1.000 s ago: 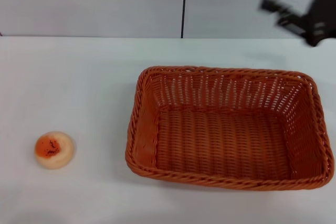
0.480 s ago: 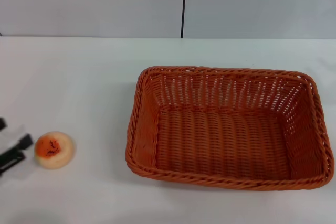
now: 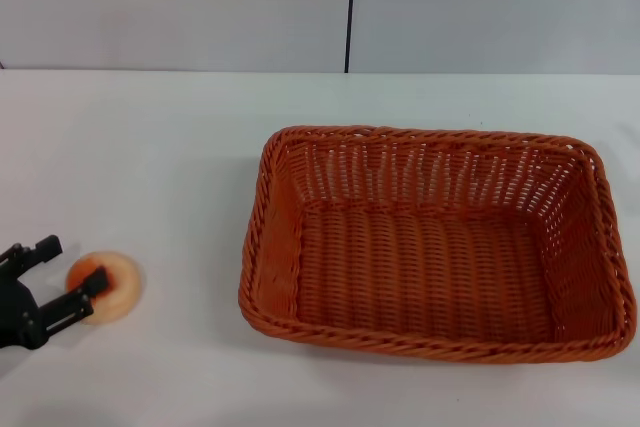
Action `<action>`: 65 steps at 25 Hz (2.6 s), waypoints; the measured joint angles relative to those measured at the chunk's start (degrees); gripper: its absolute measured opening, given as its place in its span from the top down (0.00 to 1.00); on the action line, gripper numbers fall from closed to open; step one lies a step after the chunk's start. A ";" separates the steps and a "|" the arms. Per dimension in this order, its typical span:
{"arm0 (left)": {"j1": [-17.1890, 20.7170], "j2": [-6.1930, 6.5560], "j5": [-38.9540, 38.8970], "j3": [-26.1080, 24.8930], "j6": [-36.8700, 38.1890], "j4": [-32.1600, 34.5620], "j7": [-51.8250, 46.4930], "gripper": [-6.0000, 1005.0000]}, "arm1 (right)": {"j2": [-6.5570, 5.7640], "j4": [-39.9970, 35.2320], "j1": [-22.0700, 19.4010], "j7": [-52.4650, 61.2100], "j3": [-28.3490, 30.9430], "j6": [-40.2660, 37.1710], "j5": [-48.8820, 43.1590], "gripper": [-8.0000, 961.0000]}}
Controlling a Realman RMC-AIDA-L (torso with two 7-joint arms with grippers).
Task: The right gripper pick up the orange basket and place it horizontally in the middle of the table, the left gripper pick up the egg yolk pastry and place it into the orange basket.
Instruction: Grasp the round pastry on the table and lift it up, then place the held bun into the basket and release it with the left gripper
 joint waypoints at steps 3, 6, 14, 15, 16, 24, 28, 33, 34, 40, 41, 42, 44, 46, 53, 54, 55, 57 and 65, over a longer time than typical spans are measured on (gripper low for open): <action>0.30 0.08 0.14 0.05 -0.65 -1.20 0.90 0.27 | 0.05 0.30 -0.02 0.01 0.24 -0.11 0.02 0.55; 0.54 0.14 0.35 0.07 -1.09 -1.81 1.69 0.27 | 0.02 0.51 0.07 0.03 0.25 -0.13 0.03 0.55; 0.44 0.13 1.26 0.12 -2.47 -2.01 1.87 0.27 | -0.10 0.68 0.40 0.04 0.44 0.20 0.08 0.54; 0.28 0.10 1.34 0.13 -2.89 -2.26 1.72 0.27 | -0.09 0.68 0.43 0.04 0.50 0.26 0.08 0.54; 0.04 0.09 1.36 0.15 -3.27 -2.63 1.64 0.27 | -0.10 0.68 0.47 0.04 0.57 0.31 0.08 0.54; -0.15 0.01 1.35 0.15 -2.97 -2.73 1.86 0.43 | -0.06 0.73 0.62 0.03 1.05 0.41 0.08 0.54; 0.02 0.01 1.18 -0.22 -2.82 -2.74 1.93 0.52 | -0.06 0.80 0.60 -0.15 1.13 0.48 0.08 0.54; -0.05 0.01 0.92 -0.47 -2.56 -2.74 1.92 0.69 | -0.06 0.92 0.58 -0.30 1.18 0.49 0.08 0.54; -0.05 0.01 0.92 -0.47 -2.56 -2.74 1.92 0.70 | -0.06 0.93 0.58 -0.30 1.29 0.47 0.08 0.54; -0.67 0.10 -0.72 -7.23 1.63 -2.80 1.51 0.74 | 0.02 0.94 0.69 -0.09 2.35 0.11 0.08 0.53; -0.67 0.10 -0.72 -7.23 1.63 -2.80 1.51 0.76 | 0.02 1.21 0.98 -0.09 2.39 0.09 0.08 0.53; -1.91 0.25 -3.15 -11.01 4.84 -3.78 1.73 0.78 | 0.02 1.21 0.98 -0.09 2.39 0.09 0.08 0.53; -1.91 0.25 -3.15 -11.01 4.84 -3.78 1.73 0.80 | 0.03 2.18 1.59 -0.24 2.39 -0.03 0.07 0.53; -3.05 0.35 -4.06 -11.72 6.52 -4.22 1.93 0.81 | -0.01 2.66 1.91 -0.29 2.39 -0.05 0.07 0.53; -14.76 -0.07 -3.22 -3.58 8.86 -8.45 2.07 0.86 | -0.01 3.05 2.34 -0.45 2.35 -0.05 0.07 0.53; -14.76 -0.07 -3.22 -3.58 8.86 -8.45 2.07 0.87 | -0.01 3.05 2.43 -0.46 2.35 -0.05 0.07 0.53; -16.02 -0.12 -3.21 -2.03 8.83 -9.06 2.12 0.87 | -0.01 3.05 2.50 -0.46 2.35 -0.05 0.08 0.53; -18.67 -0.26 -3.26 0.65 8.68 -10.54 2.13 0.88 | 0.01 3.05 2.62 -0.46 2.35 -0.10 0.08 0.53; -22.81 -0.46 -3.20 3.42 8.38 -16.75 5.36 0.92 | 0.03 3.05 2.86 -0.45 2.35 -0.15 0.08 0.52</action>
